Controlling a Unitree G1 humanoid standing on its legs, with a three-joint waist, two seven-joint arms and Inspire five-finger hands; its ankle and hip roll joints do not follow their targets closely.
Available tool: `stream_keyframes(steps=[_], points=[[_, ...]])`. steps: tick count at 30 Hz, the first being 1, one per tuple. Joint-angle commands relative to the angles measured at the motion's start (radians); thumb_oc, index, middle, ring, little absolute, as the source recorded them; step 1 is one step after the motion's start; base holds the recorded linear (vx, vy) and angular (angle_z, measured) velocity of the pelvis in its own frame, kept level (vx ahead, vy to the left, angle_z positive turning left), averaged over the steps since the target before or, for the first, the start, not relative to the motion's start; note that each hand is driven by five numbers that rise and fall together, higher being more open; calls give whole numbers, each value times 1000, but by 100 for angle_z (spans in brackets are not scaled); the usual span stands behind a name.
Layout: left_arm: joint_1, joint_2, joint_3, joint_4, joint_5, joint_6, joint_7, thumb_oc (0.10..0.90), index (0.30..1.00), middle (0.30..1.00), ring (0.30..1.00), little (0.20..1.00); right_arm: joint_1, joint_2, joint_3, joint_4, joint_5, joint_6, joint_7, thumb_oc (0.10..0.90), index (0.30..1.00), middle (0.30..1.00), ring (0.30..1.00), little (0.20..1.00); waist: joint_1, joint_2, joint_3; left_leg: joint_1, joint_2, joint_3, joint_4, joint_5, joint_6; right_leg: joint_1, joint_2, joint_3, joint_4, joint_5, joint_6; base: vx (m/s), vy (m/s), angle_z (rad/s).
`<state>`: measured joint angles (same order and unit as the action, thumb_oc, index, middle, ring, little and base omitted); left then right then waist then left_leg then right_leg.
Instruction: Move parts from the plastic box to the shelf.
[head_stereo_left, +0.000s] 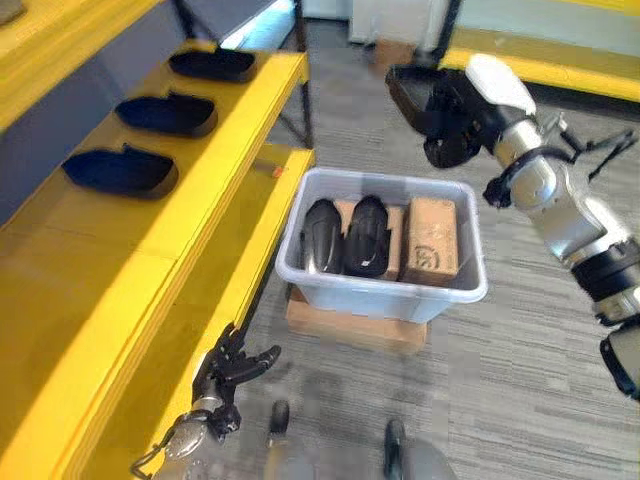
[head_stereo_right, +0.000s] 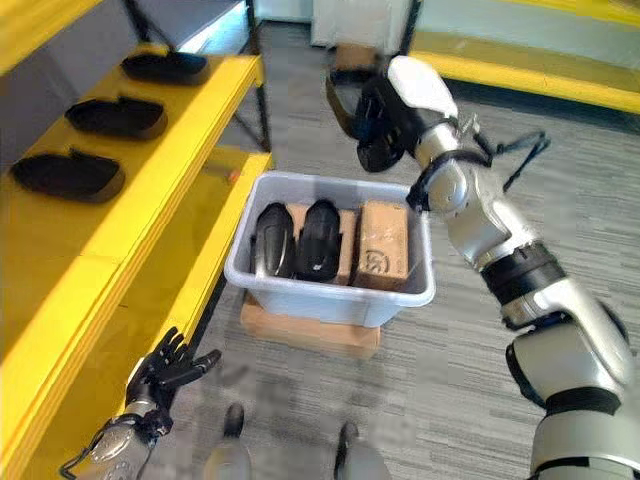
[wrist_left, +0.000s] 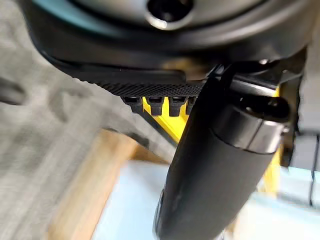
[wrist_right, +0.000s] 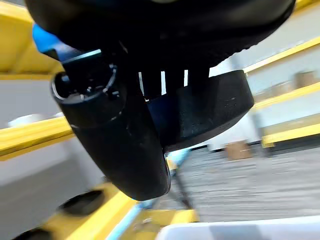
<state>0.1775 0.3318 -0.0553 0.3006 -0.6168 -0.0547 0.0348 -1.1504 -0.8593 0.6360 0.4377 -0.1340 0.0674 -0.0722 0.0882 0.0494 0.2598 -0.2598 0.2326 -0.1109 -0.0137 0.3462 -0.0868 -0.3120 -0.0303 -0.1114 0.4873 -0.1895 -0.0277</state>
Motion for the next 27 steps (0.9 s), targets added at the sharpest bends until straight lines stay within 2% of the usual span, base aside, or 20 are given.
stream_keyframes(steps=[1,2,3,4,5,6,7,9,10,11,13,15,17,18,27], points=[[-13,70,26,-34,-11,-68,1,900,1000,1000,1000,1000,-155,-18,-39,-73,11,-89,-88,400,300,300,300,300,1,-68,-60,132,68,240,78,-19,-31,170,-135,-114,-283,163,67,-172,-161,201],[-13,70,26,-34,-11,-68,1,900,1000,1000,1000,1000,-154,-19,-39,-73,11,-89,-88,400,300,300,300,300,1,-67,-61,130,68,240,79,-19,-32,169,-135,-114,-284,164,67,-112,-94,127],[-26,76,7,-38,-13,-67,-11,900,1000,1000,1000,1000,-130,-30,-65,-91,-1,-81,-101,400,300,300,300,300,-15,-64,-46,143,72,303,150,-96,-30,160,-157,-171,-244,142,56,-148,-148,84],[-37,79,0,-45,-16,-71,-7,900,1000,1000,1000,1000,-120,-24,-81,-104,-9,-78,-109,400,300,300,300,300,-21,-64,-38,145,84,333,208,-139,-24,157,-172,-195,-210,133,53,-193,-168,142],[-60,86,-15,-51,-16,-68,-7,900,1000,1000,1000,1000,-103,-30,-105,-118,-21,-67,-115,400,300,300,300,300,-32,-57,-25,152,82,362,215,-180,-17,154,-193,-233,-162,118,55,-76,-74,170],[-76,88,-26,-55,-13,-65,-6,900,1000,1000,1000,1000,-90,-36,-121,-136,-24,-63,-121,400,300,300,300,300,-41,-55,-13,139,89,380,233,-197,-31,159,-211,-246,-132,98,70,-54,-4,169],[-78,86,-32,-56,-15,-62,-10,900,1000,1000,1000,1000,-76,-44,-136,-157,-28,-62,-127,400,300,300,300,300,-50,-46,-9,133,92,406,222,-237,-22,156,-221,-266,-113,94,72,9,30,107],[-73,87,-33,-60,-21,-59,-11,900,1000,1000,1000,1000,-51,-43,-156,-178,-41,-57,-121,400,300,300,300,300,-52,-45,-3,134,84,397,237,-276,-18,149,-235,-263,-87,84,80,-18,107,109],[-76,97,-33,-77,-16,-61,-4,900,1000,1000,1000,1000,-52,-37,-177,-186,-43,-53,-127,400,300,300,300,300,-29,-42,31,82,63,345,341,-293,-15,144,-266,-265,-69,100,81,-85,145,89],[-84,99,-30,-76,-19,-59,-7,900,1000,1000,1000,1000,-42,-44,-191,-188,-42,-52,-131,400,300,300,300,300,-35,-45,35,74,69,363,341,-311,-7,140,-278,-274,-64,113,80,-72,107,44],[-89,103,-35,-75,-18,-58,-11,900,1000,1000,1000,1000,-19,-44,-210,-188,-41,-52,-135,400,300,300,300,300,-37,-47,34,85,65,381,333,-334,-4,136,-294,-278,-49,116,93,-8,102,8],[-91,110,-30,-75,-12,-63,-9,900,1000,1000,1000,1000,3,-37,-229,-192,-47,-50,-139,400,300,300,300,300,-28,-48,35,89,50,370,326,-354,-2,130,-313,-274,-50,132,105,-1,158,-16],[-91,114,-22,-75,-6,-63,-5,900,1000,1000,1000,1000,21,-37,-245,-197,-57,-45,-137,400,300,300,300,300,-19,-57,35,90,39,369,334,-367,6,139,-326,-272,-62,151,114,2,128,-8],[-88,116,-17,-77,1,-60,-9,900,1000,1000,1000,1000,50,-40,-267,-205,-64,-44,-132,400,300,300,300,300,-11,-67,33,79,34,374,345,-363,20,152,-341,-292,-79,174,108,-20,81,13],[-63,112,-4,-86,26,-53,-22,900,1000,1000,1000,1000,130,-13,-324,-236,-88,-44,-117,400,300,300,300,300,11,-105,1,112,5,360,351,-398,29,229,-356,-314,-138,205,133,58,58,7]])
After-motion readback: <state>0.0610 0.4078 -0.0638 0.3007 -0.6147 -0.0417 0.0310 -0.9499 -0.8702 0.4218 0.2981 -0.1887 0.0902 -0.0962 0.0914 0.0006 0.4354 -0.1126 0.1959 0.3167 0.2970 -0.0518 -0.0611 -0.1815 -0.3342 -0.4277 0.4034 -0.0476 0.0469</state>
